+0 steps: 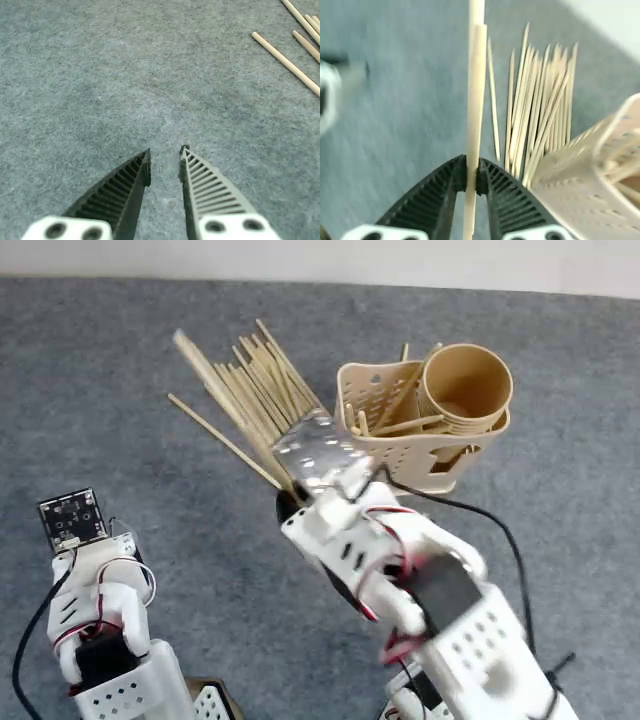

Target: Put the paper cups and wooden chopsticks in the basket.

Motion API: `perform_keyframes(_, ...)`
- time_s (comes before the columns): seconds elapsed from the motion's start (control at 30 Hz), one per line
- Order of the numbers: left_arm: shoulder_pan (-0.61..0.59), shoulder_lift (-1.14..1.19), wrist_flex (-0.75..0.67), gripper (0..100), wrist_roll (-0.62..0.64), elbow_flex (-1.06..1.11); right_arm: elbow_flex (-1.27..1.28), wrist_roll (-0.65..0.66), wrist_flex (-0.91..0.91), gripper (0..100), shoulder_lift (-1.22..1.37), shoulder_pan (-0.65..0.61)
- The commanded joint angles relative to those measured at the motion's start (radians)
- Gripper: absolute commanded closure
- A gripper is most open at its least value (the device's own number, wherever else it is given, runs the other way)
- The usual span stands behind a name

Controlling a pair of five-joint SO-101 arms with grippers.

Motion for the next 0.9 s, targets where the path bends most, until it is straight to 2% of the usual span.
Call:
perform_keyframes(0.0, 0.001, -0.012, -0.017, 89, -0.002, -0.008, -0.131, -0.048, -0.045, 99.3, -0.065, 0.021)
perform_keyframes(0.17, 0.001, -0.012, -0.017, 89, -0.002, -0.008, -0.272, -0.055, -0.131, 99.3, -0.067, 0.105)
perform_keyframes(0.37, 0.001, -0.012, -0.017, 89, -0.002, -0.008, -0.375, -0.219, -0.329, 99.3, -0.065, 0.239)
perform_keyframes(0.57, 0.001, -0.012, -0.017, 89, -0.002, -0.008, -0.378, -0.222, -0.542, 99.3, -0.064, 0.372)
perform_keyframes(0.87, 0.001, -0.012, -0.018, 89, -0.003, 0.007, -0.295, -0.219, -0.671, 99.3, 0.031, 0.506)
